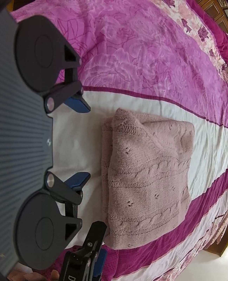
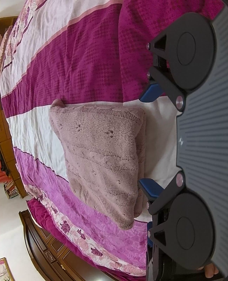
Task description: Fold small clothes
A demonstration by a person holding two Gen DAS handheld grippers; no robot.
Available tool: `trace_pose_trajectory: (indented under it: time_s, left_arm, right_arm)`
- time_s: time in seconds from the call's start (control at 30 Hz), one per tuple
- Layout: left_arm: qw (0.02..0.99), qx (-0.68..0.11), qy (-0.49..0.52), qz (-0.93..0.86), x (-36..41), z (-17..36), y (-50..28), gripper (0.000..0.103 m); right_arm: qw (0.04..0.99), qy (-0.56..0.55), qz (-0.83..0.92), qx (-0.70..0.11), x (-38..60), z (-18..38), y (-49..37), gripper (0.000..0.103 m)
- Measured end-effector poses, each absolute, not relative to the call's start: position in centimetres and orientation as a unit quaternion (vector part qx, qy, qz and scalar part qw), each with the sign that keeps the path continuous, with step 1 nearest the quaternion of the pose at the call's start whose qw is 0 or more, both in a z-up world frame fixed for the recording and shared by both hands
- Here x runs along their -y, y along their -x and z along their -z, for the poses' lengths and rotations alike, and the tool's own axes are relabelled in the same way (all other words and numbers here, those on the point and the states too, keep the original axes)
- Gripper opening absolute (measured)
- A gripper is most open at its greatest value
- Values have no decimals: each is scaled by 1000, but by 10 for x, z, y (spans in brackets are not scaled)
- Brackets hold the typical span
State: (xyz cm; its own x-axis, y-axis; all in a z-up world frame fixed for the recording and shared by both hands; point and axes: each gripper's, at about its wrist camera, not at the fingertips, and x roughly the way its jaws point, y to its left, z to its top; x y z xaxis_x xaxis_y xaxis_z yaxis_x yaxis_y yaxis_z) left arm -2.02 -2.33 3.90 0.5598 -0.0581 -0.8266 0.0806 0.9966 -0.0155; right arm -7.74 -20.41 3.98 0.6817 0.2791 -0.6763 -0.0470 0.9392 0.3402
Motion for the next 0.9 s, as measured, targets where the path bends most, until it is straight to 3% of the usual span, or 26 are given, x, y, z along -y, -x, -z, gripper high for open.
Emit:
trace_pose_trajectory:
  time_s: [0.9]
  left_arm:
    - [882, -469, -10, 35, 22, -38, 20, 76]
  right_arm:
    - [905, -147, -90, -390, 203, -37, 78, 97]
